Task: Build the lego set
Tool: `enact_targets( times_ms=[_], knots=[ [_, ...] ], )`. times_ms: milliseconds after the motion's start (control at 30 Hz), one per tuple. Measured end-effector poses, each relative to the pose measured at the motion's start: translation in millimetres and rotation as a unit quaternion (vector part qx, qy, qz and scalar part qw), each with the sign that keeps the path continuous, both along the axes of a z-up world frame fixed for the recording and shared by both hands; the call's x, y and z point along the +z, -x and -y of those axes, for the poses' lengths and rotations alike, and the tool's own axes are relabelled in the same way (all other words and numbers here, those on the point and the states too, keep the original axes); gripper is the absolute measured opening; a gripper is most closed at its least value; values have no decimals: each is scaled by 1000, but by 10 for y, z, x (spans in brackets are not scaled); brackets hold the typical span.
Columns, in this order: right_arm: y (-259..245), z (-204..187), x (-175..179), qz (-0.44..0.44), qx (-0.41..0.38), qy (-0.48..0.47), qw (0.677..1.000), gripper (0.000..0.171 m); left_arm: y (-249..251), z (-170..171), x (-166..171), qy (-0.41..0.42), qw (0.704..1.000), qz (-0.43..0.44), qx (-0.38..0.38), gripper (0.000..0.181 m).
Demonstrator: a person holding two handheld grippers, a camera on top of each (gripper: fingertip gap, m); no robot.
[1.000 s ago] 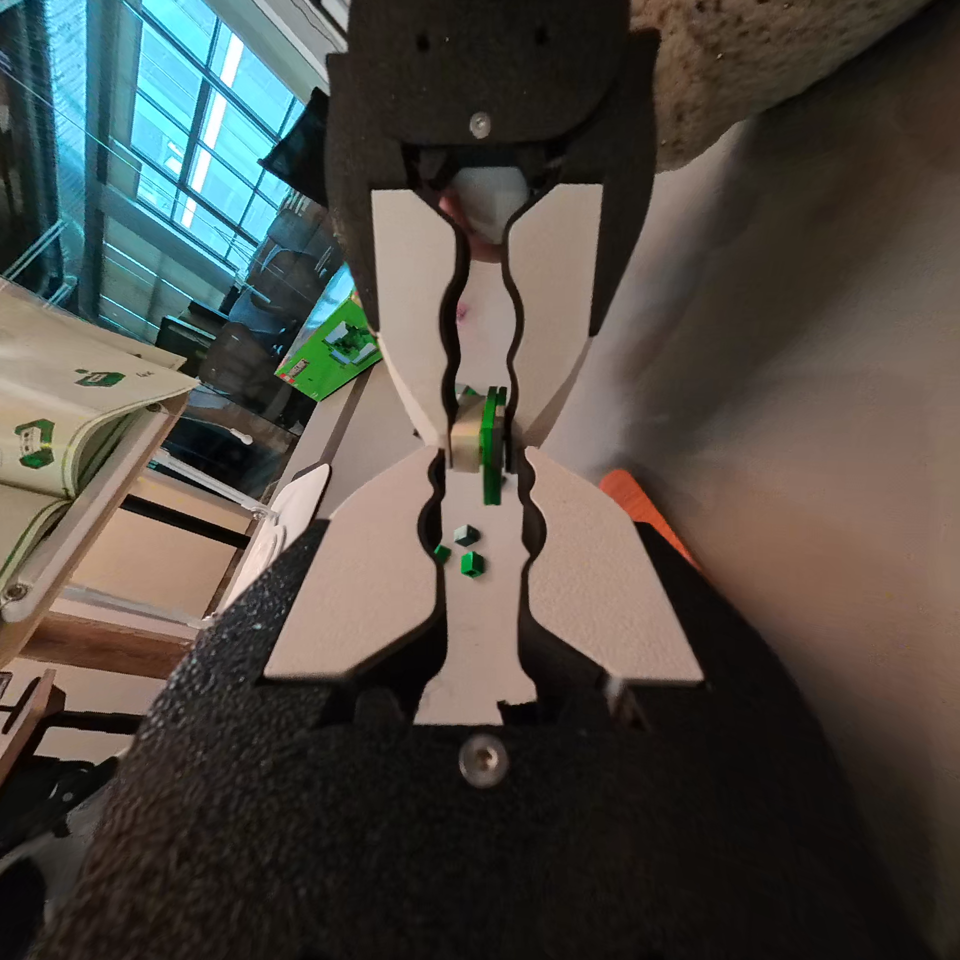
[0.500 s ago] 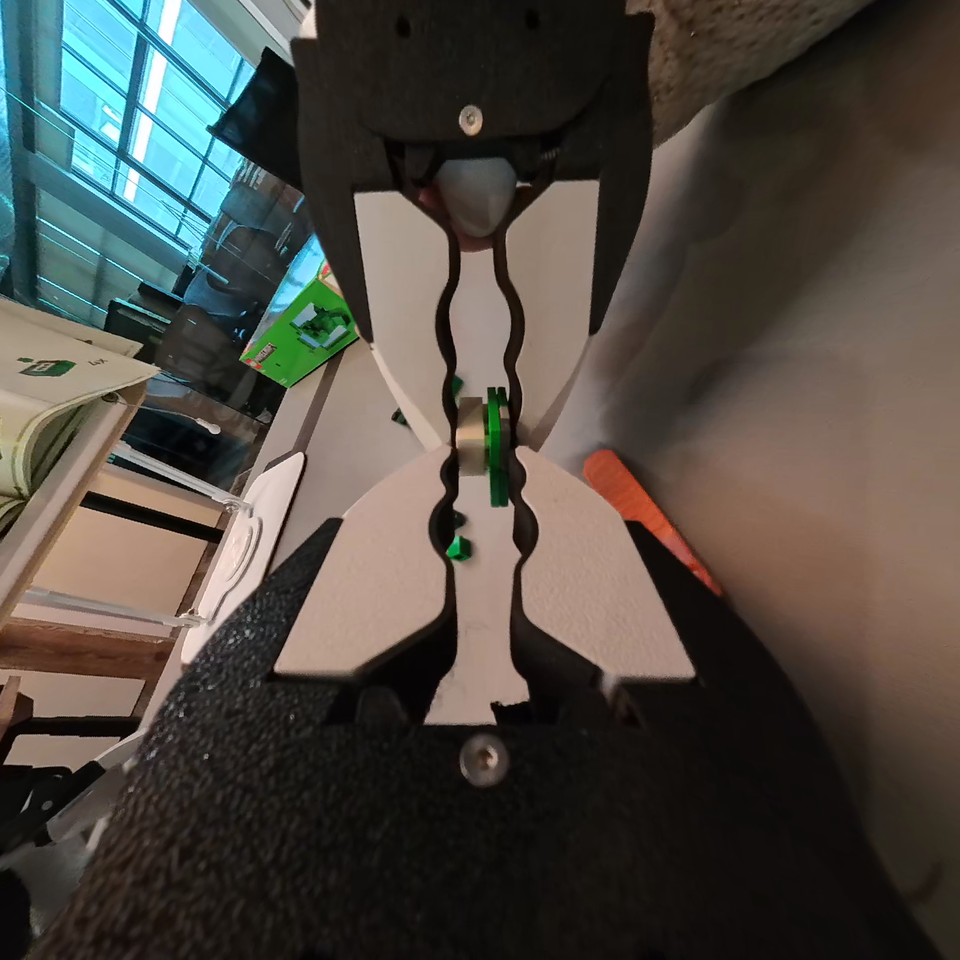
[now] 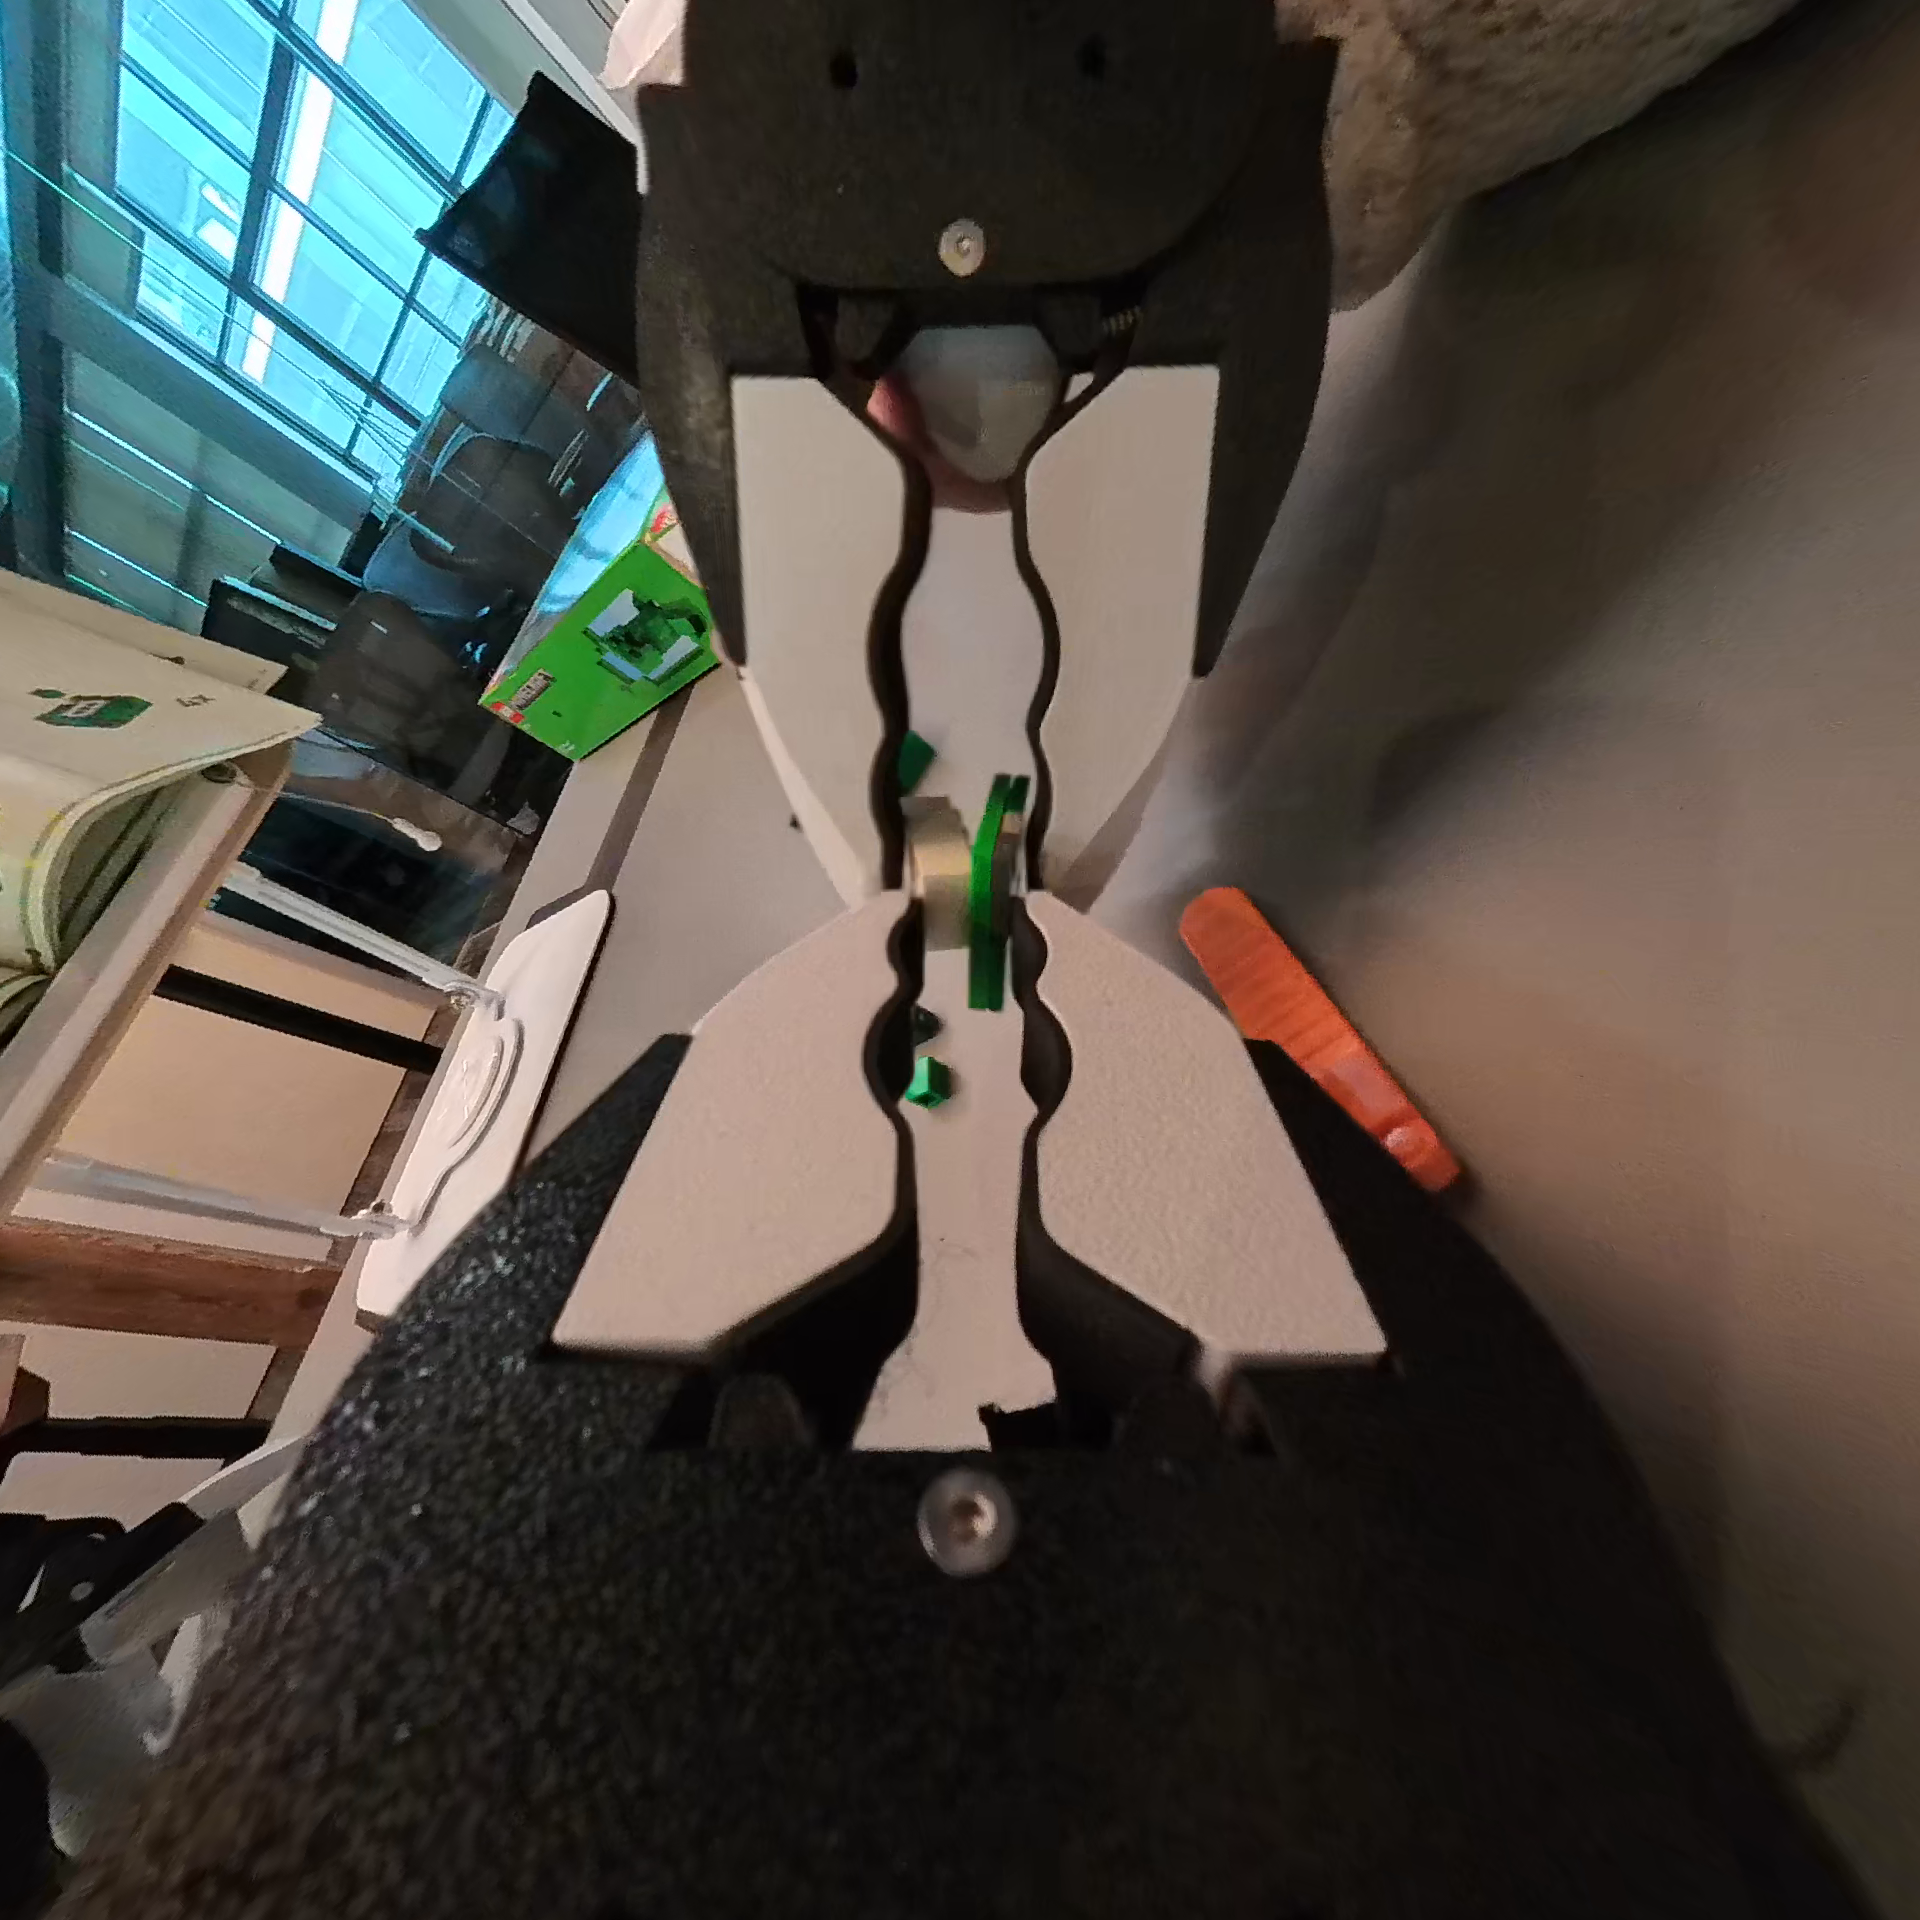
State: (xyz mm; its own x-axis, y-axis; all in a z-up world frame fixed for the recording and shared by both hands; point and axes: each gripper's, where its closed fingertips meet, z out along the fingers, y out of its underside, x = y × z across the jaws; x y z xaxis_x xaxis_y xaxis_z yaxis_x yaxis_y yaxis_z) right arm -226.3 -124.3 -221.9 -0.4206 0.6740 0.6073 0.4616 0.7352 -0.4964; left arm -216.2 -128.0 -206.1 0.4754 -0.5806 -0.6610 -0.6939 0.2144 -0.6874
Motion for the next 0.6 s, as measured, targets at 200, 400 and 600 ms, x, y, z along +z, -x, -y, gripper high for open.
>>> enact_targets(
  times_ms=[200,400,600],
  knots=[
    [-14,0,-6,-1,4,22,1000,26,-16,7,1,3,1000,11,-6,15],
    [-43,-66,-15,4,5,-14,1000,31,-7,6,13,0,1000,14,-5,15],
    [-57,-133,-33,5,5,-54,999,40,1,10,48,0,1000,29,-7,15]
  ],
)
